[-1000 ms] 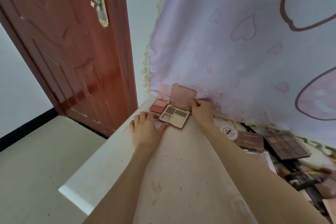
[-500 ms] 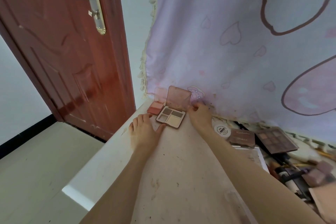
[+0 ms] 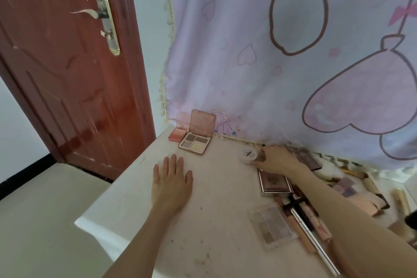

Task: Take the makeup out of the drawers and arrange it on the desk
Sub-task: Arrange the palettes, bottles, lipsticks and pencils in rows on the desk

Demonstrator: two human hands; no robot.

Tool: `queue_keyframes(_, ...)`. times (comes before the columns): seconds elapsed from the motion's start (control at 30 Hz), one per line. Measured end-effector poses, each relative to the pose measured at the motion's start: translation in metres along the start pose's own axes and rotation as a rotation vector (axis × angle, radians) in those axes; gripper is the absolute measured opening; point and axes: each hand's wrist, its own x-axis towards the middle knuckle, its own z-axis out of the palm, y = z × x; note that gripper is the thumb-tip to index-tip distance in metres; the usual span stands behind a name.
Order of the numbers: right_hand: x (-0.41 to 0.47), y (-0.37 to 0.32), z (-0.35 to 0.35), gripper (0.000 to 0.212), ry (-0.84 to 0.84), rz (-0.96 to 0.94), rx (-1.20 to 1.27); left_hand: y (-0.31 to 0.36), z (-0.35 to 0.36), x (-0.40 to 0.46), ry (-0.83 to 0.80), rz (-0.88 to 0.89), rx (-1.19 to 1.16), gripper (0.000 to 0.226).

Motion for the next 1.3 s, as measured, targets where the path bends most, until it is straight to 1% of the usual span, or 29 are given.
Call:
queue_keyframes(0.13, 0.0, 0.0, -0.003, 0.039, -0.04, -0.05, -0.046, 0.0, -0.002, -0.003, -0.013, 0.003, 0.006, 0.056)
queue_keyframes(0.2, 0.0, -0.001, -0.005, 0.036, -0.082, -0.07, -0.05, 0.001, -0.002, -0.002, -0.007, 0.003, 0.003, 0.056)
queue_keyframes(0.27, 0.002, 0.0, -0.008, 0.034, -0.085, -0.076, -0.055, 0.001, -0.002, -0.002, -0.009, 0.007, -0.004, 0.056)
queue_keyframes(0.37, 0.0, 0.002, -0.009, 0.032, -0.018, -0.032, -0.055, 0.0, -0.002, 0.0, -0.018, 0.009, -0.009, 0.056)
queue_keyframes(0.43, -0.005, 0.001, -0.008, 0.041, 0.074, 0.025, -0.048, -0.002, -0.001, 0.001, -0.007, 0.009, -0.002, 0.056)
queue_keyframes(0.47, -0.007, -0.001, -0.008, 0.042, 0.145, 0.022, -0.045, -0.002, 0.0, 0.001, -0.001, 0.009, 0.0, 0.056)
queue_keyframes(0.5, -0.009, -0.004, -0.008, 0.041, 0.226, 0.003, -0.015, -0.003, 0.0, 0.001, 0.003, 0.009, -0.002, 0.056)
queue_keyframes(0.53, -0.012, -0.009, -0.008, 0.039, 0.301, -0.029, 0.074, -0.002, 0.0, 0.002, 0.003, 0.01, -0.008, 0.056)
queue_keyframes(0.57, -0.017, -0.015, -0.008, 0.036, 0.348, -0.061, 0.236, -0.002, 0.0, 0.002, 0.003, 0.012, -0.019, 0.055)
queue_keyframes(0.6, -0.022, -0.024, -0.008, 0.032, 0.351, -0.092, 0.458, -0.002, 0.0, 0.002, 0.005, 0.015, -0.037, 0.054)
queue_keyframes(0.63, -0.028, -0.036, -0.006, 0.03, 0.301, -0.104, 0.684, -0.002, -0.001, 0.002, 0.016, 0.022, -0.063, 0.053)
queue_keyframes(0.67, -0.034, -0.049, -0.001, 0.034, 0.212, -0.101, 0.904, -0.003, -0.001, 0.002, 0.035, 0.037, -0.102, 0.052)
queue_keyframes(0.73, -0.044, -0.073, 0.013, 0.049, -0.001, -0.036, 1.298, -0.004, -0.004, -0.002, 0.107, 0.093, -0.24, 0.052)
queue_keyframes(0.77, -0.047, -0.082, 0.019, 0.054, -0.074, -0.012, 1.439, -0.004, -0.007, -0.004, 0.135, 0.126, -0.359, 0.054)
queue_keyframes(0.8, -0.049, -0.088, 0.025, 0.058, -0.119, -0.013, 1.523, -0.003, -0.011, -0.009, 0.135, 0.147, -0.513, 0.058)
queue_keyframes(0.87, -0.053, -0.096, 0.03, 0.058, -0.186, -0.066, 1.539, 0.0, -0.02, -0.019, 0.061, 0.153, -0.818, 0.076)
queue_keyframes(0.9, -0.053, -0.098, 0.031, 0.058, -0.211, -0.093, 1.527, 0.001, -0.023, -0.023, 0.034, 0.163, -0.892, 0.087)
queue_keyframes(0.97, -0.054, -0.1, 0.031, 0.06, -0.242, -0.108, 1.526, 0.002, -0.027, -0.028, 0.039, 0.202, -0.882, 0.099)
queue_keyframes(1.03, -0.056, -0.1, 0.03, 0.059, -0.251, -0.112, 1.518, 0.004, -0.031, -0.03, 0.088, 0.265, -0.828, 0.098)
queue_keyframes(1.13, -0.062, -0.1, 0.027, 0.043, -0.26, -0.149, 1.533, 0.013, -0.038, -0.029, 0.126, 0.371, -0.736, 0.083)
queue_keyframes(1.17, -0.063, -0.1, 0.027, 0.043, -0.251, -0.159, 1.535, 0.016, -0.041, -0.03, 0.129, 0.38, -0.728, 0.079)
queue_keyframes(1.23, -0.065, -0.098, 0.025, 0.052, -0.233, -0.173, 1.528, 0.021, -0.044, -0.033, 0.14, 0.367, -0.753, 0.075)
queue_keyframes(1.3, -0.066, -0.097, 0.022, 0.052, -0.231, -0.173, 1.503, 0.023, -0.047, -0.036, 0.161, 0.353, -0.79, 0.073)
